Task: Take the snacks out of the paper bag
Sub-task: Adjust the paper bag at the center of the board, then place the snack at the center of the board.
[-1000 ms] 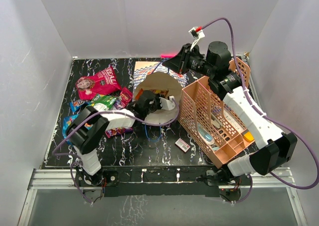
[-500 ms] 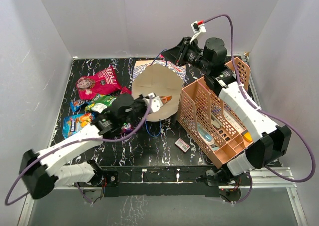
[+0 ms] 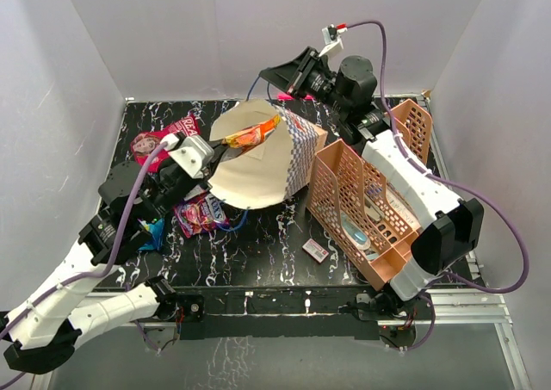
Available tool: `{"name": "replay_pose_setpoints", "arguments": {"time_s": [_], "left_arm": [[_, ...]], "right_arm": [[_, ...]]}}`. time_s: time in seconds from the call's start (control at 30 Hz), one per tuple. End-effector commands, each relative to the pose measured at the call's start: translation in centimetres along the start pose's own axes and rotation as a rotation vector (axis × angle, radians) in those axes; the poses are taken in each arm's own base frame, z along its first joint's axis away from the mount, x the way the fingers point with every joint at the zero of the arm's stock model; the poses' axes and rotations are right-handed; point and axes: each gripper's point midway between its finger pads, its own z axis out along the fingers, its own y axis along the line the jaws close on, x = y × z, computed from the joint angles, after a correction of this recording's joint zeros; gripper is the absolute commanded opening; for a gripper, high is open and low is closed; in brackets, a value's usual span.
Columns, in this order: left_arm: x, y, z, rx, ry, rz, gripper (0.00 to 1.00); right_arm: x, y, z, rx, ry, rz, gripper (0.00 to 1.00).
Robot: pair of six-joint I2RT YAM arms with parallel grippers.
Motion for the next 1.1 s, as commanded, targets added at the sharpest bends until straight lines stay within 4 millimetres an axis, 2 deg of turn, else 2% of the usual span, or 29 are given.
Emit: {"name": "replay_pose_setpoints", "arguments": {"time_s": [0.0,0.07,0.2,0.3,0.43,0.53,0.67,0.77,0.97,1.07], "left_arm": [[-2.7,1.6,-0.2,-0.074,-0.089,-0.036,0.00],[-2.6,2.0,-0.3,-0.095,-0.079,-0.044,0.00],[-2.6,2.6,-0.9,-0.128,-0.062,-0.079,0.00],[-2.9,3.8,-1.7,-0.195,-0.052,-0.118,0.00],[-3.3,5.8,-2.4,-0.303,-0.030,-0.178,0.00],[-2.4,6.8,-1.8,-0.375,0.041,-0.188,0.00],[0.3,8.3,-0.9,-0.511,0.218,-0.200,0.00],[1.3,8.9,-0.5,-0.565,0.268,-0.189,0.00],[3.8,10.3,-0.9,-0.651,0.320,-0.201,0.00],[6.1,11.8,-1.3,-0.684,0.377,-0.250,0.00]], "right_arm": [[-7.5,3.0,-0.7,-0.020,-0.265,-0.034,0.08],[-9.1,-0.3,-1.1,0.070,-0.327,-0.045,0.08],[-10.6,-7.9,-1.9,0.193,-0.323,-0.037,0.08],[-11.0,-12.0,-2.7,0.235,-0.281,-0.039,0.08],[-10.1,-16.4,-4.0,0.276,-0.203,-0.036,0.08],[-9.0,-18.0,-4.7,0.298,-0.155,-0.039,0.08],[-7.9,-19.4,-5.4,0.330,-0.123,-0.048,0.08],[-7.8,-19.0,-5.7,0.327,-0.105,-0.080,0.08],[-8.6,-16.4,-6.1,0.290,-0.101,-0.121,0.09],[-8.8,-16.0,-6.5,0.301,-0.096,-0.146,0.17]]}}
